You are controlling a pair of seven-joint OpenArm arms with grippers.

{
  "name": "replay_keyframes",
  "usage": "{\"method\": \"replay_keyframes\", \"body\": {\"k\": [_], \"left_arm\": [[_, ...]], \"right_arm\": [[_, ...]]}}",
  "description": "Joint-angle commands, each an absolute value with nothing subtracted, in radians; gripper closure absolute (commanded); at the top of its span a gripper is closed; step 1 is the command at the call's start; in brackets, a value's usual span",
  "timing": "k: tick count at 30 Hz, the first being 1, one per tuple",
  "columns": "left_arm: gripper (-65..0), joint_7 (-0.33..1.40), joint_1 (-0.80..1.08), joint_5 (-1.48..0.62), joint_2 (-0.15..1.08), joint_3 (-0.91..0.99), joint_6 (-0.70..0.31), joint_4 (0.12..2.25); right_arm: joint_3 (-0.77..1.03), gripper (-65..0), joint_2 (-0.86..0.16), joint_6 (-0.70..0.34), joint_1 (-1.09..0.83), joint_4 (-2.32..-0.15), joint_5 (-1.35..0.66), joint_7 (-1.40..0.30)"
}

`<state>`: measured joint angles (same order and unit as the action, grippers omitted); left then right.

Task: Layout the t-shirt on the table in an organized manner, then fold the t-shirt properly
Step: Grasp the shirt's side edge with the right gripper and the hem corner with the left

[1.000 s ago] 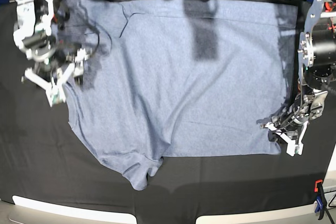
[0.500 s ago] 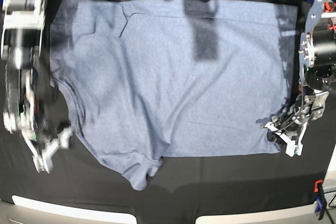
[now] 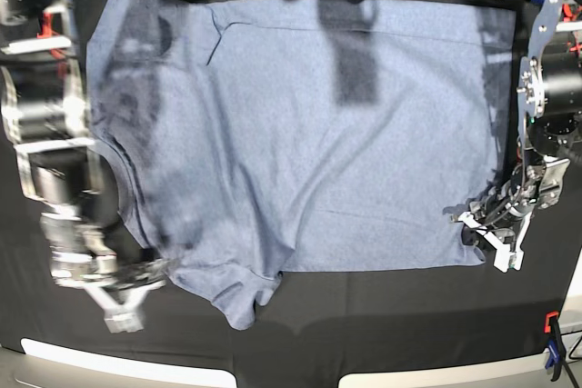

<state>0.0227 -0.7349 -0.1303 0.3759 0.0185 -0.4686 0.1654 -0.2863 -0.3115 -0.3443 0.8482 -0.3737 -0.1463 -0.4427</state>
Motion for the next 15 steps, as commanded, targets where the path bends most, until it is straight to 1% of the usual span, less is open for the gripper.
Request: {"method": "replay_keyframes", "body": {"k": [1, 4, 8, 15], "left_arm": [[0.0, 0.030, -0.764, -0.131, 0.383, 0.018, -0.468, 0.176], [0.0, 0.030, -0.764, -0.131, 0.383, 0.018, -0.469, 0.176], [0.0, 0.027, -0.765, -0.131, 0.383, 0.018, -0.468, 0.176], [0.0, 0.021, -0.765, -0.131, 0.383, 0.018, -0.468, 0.176]], "right_arm": [[-0.282, -31.5, -0.315, -0.318, 0.898, -0.358, -0.121, -0.402], [-0.282, -31.5, -0.297, -0.284, 0.902, -0.316, -0.054, -0.359], [-0.282, -31.4, -0.305, -0.254, 0.907, -0.316, -0.025, -0.348], [-0.282, -31.4, -0.328, -0.254, 0.892, -0.316, -0.029, -0.349]]}}
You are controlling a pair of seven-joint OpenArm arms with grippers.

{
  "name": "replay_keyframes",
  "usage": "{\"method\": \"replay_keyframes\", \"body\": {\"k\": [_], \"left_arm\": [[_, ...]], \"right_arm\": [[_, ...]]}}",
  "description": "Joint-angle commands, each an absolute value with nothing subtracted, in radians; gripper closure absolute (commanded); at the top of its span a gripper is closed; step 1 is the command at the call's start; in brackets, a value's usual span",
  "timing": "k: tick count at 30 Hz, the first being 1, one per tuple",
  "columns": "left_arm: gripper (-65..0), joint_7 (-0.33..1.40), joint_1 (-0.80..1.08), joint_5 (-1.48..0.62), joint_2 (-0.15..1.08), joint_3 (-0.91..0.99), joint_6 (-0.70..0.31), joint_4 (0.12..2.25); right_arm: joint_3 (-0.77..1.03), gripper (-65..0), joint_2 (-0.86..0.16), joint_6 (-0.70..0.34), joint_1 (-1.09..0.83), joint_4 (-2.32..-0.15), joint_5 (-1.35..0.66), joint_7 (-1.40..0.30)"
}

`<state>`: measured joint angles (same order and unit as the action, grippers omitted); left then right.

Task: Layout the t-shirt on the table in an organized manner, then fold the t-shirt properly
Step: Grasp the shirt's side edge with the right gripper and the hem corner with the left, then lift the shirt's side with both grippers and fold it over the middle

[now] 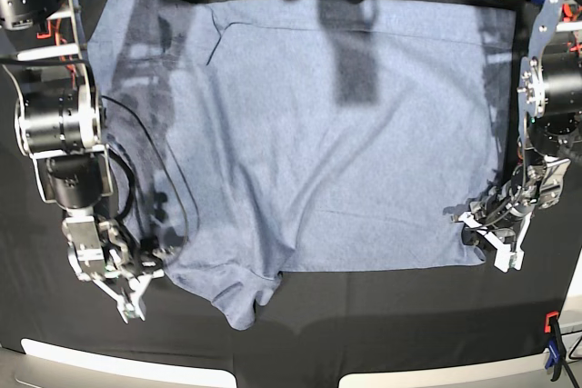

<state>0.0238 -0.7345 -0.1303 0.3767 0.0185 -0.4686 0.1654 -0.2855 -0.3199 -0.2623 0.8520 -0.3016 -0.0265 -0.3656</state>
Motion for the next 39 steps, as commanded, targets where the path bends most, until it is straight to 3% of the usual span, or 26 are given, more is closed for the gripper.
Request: {"method": "replay_keyframes", "body": {"k": [1, 14, 17, 21, 28, 39], "left_arm": [[0.0, 0.021, -0.765, -0.131, 0.383, 0.018, -0.468, 0.176], [0.0, 0.019, -0.765, -0.131, 0.383, 0.018, -0.469, 0.176], [0.0, 0.018, -0.765, -0.131, 0.383, 0.018, -0.468, 0.176], [0.0, -0.006, -0.765, -0.131, 0.383, 0.018, -0.469, 0.176], [0.0, -0.099, -0.765, -0.212, 0.383, 0.020, -0.462, 0.219], [0.0, 0.057, -0.761, -0.290, 0.392, 0.020, -0.327, 0.494]], "right_arm": [[-0.282, -31.4, -0.330, -0.254, 0.888, -0.316, -0.030, -0.350], [-0.282, -26.9, -0.332, -0.254, 0.801, -0.313, -0.089, -0.363], [-0.282, -18.1, -0.332, -0.254, 0.780, -0.313, -0.089, -0.364], [-0.282, 0.0, -0.331, -0.252, 0.773, -0.314, -0.036, -0.292], [-0.282, 0.0, -0.327, -0.089, 0.772, -0.436, 0.028, -0.270], [-0.282, 0.0, -0.330, -0.069, 0.761, -0.634, 0.081, -0.360]]}}
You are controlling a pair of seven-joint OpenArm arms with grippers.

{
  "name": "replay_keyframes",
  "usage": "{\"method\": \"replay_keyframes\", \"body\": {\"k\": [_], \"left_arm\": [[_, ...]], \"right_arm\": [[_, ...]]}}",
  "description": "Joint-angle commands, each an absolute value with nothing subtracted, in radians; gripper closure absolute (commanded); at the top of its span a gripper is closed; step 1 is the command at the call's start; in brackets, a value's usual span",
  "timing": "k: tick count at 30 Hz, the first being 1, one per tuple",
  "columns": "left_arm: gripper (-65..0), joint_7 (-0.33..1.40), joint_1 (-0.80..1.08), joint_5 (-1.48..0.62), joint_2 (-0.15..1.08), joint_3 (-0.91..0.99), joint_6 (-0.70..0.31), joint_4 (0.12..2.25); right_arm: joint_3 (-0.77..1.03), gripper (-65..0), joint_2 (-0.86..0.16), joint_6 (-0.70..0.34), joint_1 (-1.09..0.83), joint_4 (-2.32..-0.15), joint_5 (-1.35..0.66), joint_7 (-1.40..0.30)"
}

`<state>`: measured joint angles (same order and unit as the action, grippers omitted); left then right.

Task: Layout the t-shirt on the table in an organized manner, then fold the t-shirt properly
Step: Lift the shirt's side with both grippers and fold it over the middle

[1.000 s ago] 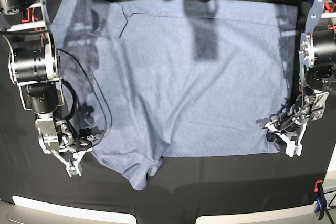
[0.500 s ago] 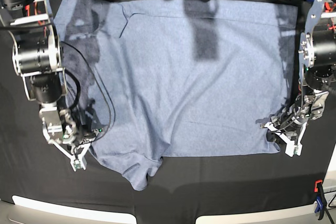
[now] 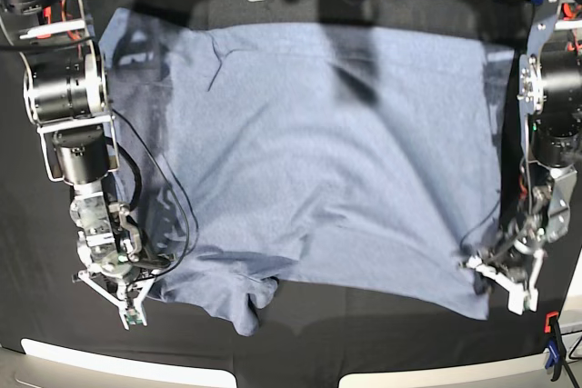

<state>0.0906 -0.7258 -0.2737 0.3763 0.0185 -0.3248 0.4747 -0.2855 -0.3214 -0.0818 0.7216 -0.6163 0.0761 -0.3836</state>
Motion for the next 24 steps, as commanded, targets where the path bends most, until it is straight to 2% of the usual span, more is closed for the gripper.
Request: {"method": "replay_keyframes", "body": {"k": [1, 8, 13, 24], "left_arm": [[0.0, 0.075, -0.759, -0.307, 0.396, 0.020, -0.327, 0.504], [0.0, 0.109, -0.628, -0.336, 0.414, 0.113, -0.332, 0.651], [0.0, 0.152, -0.434, -0.433, 0.413, 0.250, -0.461, 0.881], [0.0, 0.213, -0.141, -0.509, 0.413, 0.355, -0.562, 1.177]], "right_arm": [[-0.282, 0.0, -0.330, -0.069, 0.751, -0.651, 0.081, -0.371], [-0.282, 0.0, -0.333, -0.060, 0.602, -0.825, 0.107, -0.387], [-0.277, 0.0, -0.344, 0.025, 0.449, -1.032, 0.159, -0.417], [-0.089, 0.0, -0.382, 0.044, 0.113, -1.467, 0.208, -0.454]]}}
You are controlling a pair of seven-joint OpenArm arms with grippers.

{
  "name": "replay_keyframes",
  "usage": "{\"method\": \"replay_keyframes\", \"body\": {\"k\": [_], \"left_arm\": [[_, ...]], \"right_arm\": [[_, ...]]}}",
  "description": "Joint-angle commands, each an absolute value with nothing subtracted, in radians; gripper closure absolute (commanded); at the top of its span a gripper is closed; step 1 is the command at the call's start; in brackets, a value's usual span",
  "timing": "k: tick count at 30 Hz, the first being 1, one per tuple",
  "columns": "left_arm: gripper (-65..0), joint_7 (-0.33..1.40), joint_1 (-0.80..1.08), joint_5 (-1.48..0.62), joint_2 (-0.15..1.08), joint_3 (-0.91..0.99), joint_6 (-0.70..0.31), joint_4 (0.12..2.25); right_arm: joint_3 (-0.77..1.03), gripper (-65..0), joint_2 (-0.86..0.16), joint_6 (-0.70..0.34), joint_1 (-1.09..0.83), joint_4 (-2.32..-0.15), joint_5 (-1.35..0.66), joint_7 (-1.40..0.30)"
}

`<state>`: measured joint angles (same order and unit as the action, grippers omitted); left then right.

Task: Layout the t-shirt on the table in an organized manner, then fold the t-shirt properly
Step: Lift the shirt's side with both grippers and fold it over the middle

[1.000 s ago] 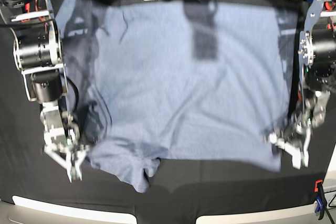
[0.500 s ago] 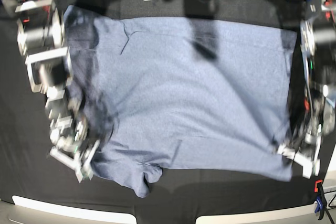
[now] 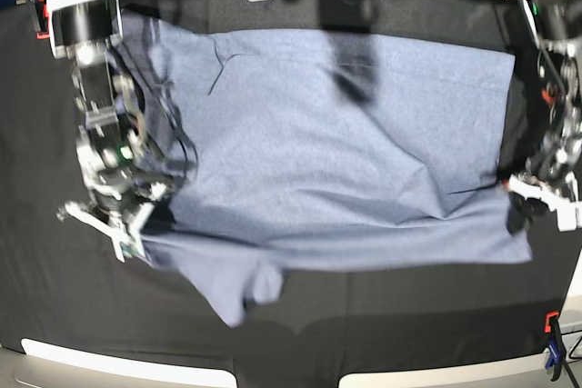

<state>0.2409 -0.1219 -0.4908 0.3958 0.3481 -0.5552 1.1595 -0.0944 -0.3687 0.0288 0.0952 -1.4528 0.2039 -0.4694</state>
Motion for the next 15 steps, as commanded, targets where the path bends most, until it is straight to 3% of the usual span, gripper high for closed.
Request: {"method": "replay_keyframes", "body": {"k": [1, 5, 6, 9, 10, 15], "left_arm": [[0.0, 0.213, -0.120, -0.510, 0.413, 0.355, -0.562, 1.190], [0.0, 0.212, -0.071, -0.506, 0.413, 0.355, -0.562, 1.210], [0.0, 0.212, -0.068, -0.506, 0.413, 0.355, -0.562, 1.210], [0.0, 0.212, -0.067, -0.506, 0.413, 0.355, -0.562, 1.209], [0.0, 0.212, -0.069, -0.506, 0.413, 0.355, -0.562, 1.210], [0.0, 0.208, -0.069, -0.506, 0.413, 0.355, -0.562, 1.210]], "right_arm": [[-0.076, 0.0, -0.382, 0.045, 0.086, -1.489, 0.205, -0.454], [-0.048, 0.0, -0.382, 0.039, 0.011, -1.510, 0.150, -0.478], [-0.042, -4.7, -0.382, 0.023, 0.005, -1.510, 0.125, -0.489], [-0.020, -27.4, -0.382, -0.085, 0.011, -1.510, 0.052, -0.505], [-0.016, -31.3, -0.382, -0.115, 0.020, -1.510, 0.032, -0.505], [-0.012, -32.4, -0.377, -0.137, 0.135, -1.506, -0.139, -0.553]]}}
